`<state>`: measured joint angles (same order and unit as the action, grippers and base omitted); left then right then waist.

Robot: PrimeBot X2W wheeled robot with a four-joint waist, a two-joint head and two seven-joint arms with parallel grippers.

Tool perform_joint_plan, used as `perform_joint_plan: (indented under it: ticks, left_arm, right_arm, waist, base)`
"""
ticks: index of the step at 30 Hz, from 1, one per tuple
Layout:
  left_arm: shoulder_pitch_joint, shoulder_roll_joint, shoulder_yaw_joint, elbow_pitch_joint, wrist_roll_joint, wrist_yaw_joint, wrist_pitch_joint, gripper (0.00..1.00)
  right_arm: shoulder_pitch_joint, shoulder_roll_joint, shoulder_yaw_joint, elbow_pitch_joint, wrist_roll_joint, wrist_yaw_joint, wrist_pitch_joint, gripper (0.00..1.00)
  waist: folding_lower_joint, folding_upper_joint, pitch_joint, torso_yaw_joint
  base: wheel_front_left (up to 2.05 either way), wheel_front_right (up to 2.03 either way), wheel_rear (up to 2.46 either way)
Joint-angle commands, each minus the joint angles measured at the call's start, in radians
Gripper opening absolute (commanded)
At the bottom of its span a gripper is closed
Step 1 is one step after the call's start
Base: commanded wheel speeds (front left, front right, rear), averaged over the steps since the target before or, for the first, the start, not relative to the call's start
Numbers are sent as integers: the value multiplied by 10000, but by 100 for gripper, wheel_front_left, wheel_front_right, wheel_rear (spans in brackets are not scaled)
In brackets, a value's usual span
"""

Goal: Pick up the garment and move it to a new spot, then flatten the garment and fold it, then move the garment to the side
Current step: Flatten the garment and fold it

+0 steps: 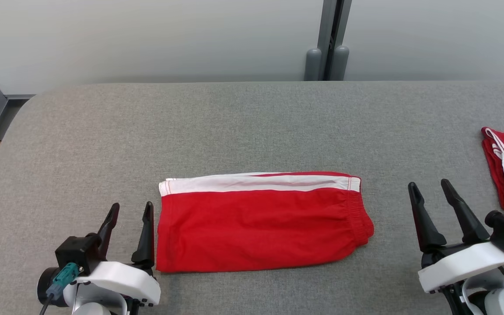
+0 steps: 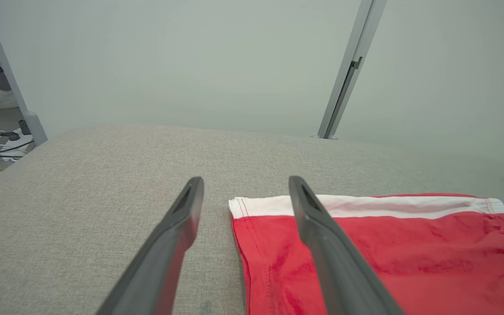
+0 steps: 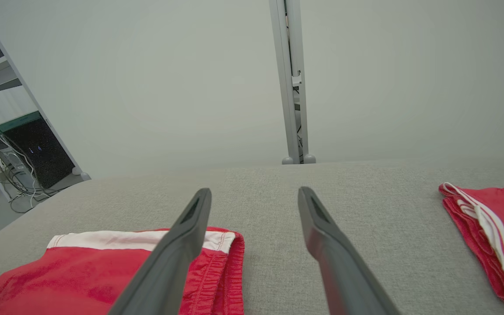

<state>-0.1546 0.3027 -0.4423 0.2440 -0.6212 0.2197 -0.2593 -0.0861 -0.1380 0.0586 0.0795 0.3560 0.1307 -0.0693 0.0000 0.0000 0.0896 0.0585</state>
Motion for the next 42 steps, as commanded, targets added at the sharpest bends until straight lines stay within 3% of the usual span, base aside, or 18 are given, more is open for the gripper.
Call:
perform_joint_plan:
  ticks: [1, 11, 20, 29, 36, 42]
  left_arm:
    - [107, -35, 162, -44, 110, 8, -59, 100]
    - [1003, -797, 1259, -859, 1047, -184, -65, 100]
    - [1202, -1178, 1633, -1092, 1523, -369, -67, 100]
    - [1033, -1679, 1839, -919, 1826, -727, -68, 100]
    - [955, -1966, 2114, -730, 1998, -945, -66, 100]
    - [882, -2144, 2281, -580, 2137, -1125, -68, 100]
  right_arm:
    - [-71, 66, 23, 104, -45, 1, -141, 100]
    - [-93, 399, 207, 898, -199, 1, -515, 100]
    - [-834, 387, 69, 2081, -1179, 1, 87, 100]
    - [-2112, 722, 695, 4392, -1550, 0, 523, 100]
    - [-2597, 748, 846, 5989, -1186, 1, 1017, 100]
    - [-3075, 501, 1385, 6598, -558, 1, 1788, 100]
  waist:
    - [0, 0, -96, 61]
    - [0, 0, -285, 218]
    - [0, 0, -213, 241]
    - [0, 0, -12, 505]
    - [0, 0, 207, 778]
    - [0, 0, 325, 825]
  base:
    - [0, 0, 0]
    - [0, 0, 0]
    - [0, 0, 0]
    - [0, 0, 0]
    - [0, 0, 0]
    - [0, 0, 0]
